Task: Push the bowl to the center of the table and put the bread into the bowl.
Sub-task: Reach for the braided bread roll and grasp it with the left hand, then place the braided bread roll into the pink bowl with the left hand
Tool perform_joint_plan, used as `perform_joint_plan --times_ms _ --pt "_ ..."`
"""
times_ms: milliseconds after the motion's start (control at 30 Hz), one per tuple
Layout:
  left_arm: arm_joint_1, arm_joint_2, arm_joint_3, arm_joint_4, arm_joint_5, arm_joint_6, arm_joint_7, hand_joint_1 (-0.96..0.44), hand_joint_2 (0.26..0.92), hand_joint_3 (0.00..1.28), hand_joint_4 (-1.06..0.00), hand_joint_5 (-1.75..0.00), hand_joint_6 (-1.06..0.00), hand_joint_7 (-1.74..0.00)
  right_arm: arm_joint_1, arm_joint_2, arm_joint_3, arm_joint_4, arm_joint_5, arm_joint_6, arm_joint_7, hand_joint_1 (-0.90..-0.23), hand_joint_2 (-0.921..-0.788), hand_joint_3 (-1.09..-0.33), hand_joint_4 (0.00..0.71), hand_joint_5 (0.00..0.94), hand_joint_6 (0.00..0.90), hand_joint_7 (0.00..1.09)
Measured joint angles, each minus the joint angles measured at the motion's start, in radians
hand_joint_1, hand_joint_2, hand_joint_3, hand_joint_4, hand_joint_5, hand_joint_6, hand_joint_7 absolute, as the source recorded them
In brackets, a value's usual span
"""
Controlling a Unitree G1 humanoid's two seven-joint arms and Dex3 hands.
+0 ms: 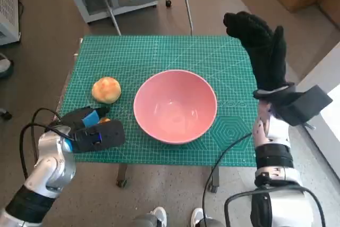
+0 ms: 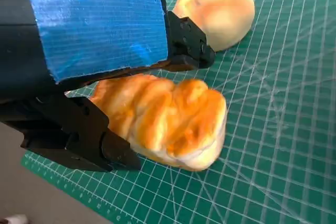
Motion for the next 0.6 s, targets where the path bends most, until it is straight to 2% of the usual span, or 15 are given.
perform_joint_plan --times_ms 133,200,267,300,333,367,400,500,600 --pt "-0.009 -0.003 -0.011 0.036 0.029 -0.029 0.025 0.18 0.6 0.6 -0.42 -0.03 -0.53 -0.03 0.004 0.0 0.0 -0.003 0.009 0.006 0.002 -0.569 -0.921 -0.585 0.252 0.0 0.338 0.01" --pt "-0.013 -0.005 -0.013 0.053 0.036 -0.044 0.04 0.19 0.607 0.62 -0.53 -0.05 -0.61 -0.04 0.007 0.0 0.0 -0.005 0.011 0.009 0.003 -0.57 -0.921 -0.585 0.252 0.0 0.338 0.01" --pt "-0.016 -0.008 -0.014 0.066 0.049 -0.06 0.057 0.19 0.633 0.6 -0.67 -0.09 -0.7 -0.06 0.01 0.0 0.001 -0.008 0.016 0.011 0.003 -0.57 -0.921 -0.585 0.252 0.0 0.338 0.01" --pt "-0.016 -0.008 -0.015 0.07 0.057 -0.066 0.065 0.25 0.737 0.44 -0.64 -0.53 -0.78 -0.1 0.011 0.0 0.001 -0.011 0.016 0.011 0.004 -0.57 -0.921 -0.584 0.252 0.0 0.338 0.01" --pt "-0.016 -0.008 -0.015 0.074 0.063 -0.074 0.075 0.27 0.773 0.39 -0.63 -0.69 -0.8 -0.11 0.012 0.0 0.001 -0.012 0.017 0.012 0.004 -0.569 -0.921 -0.584 0.252 0.0 0.338 0.01" --pt "-0.016 -0.009 -0.015 0.079 0.069 -0.081 0.083 0.18 0.827 0.28 -0.65 -0.89 -0.72 -0.48 0.012 0.0 0.001 -0.014 0.017 0.013 0.005 -0.569 -0.921 -0.584 0.252 0.0 0.338 0.01" --pt "-0.016 -0.01 -0.015 0.083 0.072 -0.087 0.091 0.11 0.86 0.22 -0.65 -1.03 -0.66 -0.72 0.013 0.0 0.001 -0.015 0.018 0.014 0.005 -0.568 -0.921 -0.584 0.252 0.0 0.338 0.01" --pt "-0.016 -0.011 -0.015 0.1 0.078 -0.106 0.108 0.04 0.9 0.13 -0.67 -1.19 -0.63 -0.97 0.014 0.0 0.001 -0.018 0.018 0.016 0.008 -0.567 -0.921 -0.584 0.252 0.0 0.338 0.01" --pt "-0.016 -0.011 -0.013 0.101 0.085 -0.121 0.118 0.01 0.909 0.09 -0.69 -1.23 -0.64 -1.03 0.015 0.0 0.001 -0.022 0.02 0.017 0.011 -0.567 -0.921 -0.583 0.252 0.0 0.338 0.01"
